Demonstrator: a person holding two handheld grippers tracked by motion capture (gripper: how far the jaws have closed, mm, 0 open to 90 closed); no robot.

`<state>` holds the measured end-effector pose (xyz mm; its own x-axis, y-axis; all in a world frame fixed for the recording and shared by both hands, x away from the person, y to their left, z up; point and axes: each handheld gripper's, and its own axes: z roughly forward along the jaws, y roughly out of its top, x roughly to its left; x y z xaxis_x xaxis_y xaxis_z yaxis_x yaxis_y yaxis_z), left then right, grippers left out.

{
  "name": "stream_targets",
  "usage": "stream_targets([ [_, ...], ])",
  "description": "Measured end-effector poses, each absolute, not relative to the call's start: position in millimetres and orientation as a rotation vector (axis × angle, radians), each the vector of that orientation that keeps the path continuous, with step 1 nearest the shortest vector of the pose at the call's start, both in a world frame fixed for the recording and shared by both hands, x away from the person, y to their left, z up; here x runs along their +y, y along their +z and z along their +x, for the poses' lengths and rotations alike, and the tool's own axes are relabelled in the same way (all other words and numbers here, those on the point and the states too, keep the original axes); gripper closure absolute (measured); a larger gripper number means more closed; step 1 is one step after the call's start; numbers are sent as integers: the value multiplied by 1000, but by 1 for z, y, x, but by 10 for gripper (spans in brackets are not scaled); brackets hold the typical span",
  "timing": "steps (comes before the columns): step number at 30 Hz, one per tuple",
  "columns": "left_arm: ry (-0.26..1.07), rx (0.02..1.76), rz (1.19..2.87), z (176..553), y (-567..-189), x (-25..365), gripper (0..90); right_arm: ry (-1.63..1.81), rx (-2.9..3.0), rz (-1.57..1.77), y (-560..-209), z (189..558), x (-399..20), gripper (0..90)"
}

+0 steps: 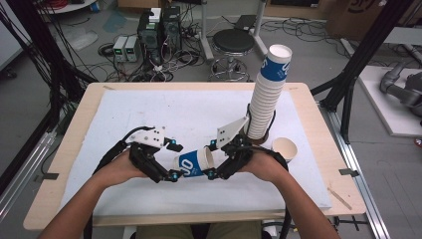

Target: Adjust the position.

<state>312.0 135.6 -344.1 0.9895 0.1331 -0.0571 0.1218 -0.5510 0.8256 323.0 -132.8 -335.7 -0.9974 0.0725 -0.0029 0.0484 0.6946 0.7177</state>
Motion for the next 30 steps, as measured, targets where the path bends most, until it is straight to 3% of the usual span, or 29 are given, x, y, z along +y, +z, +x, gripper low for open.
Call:
stream_targets([
  [30,-1,128,2412,318,-361,95,229,863,2956,18,-334,318,-105,258],
])
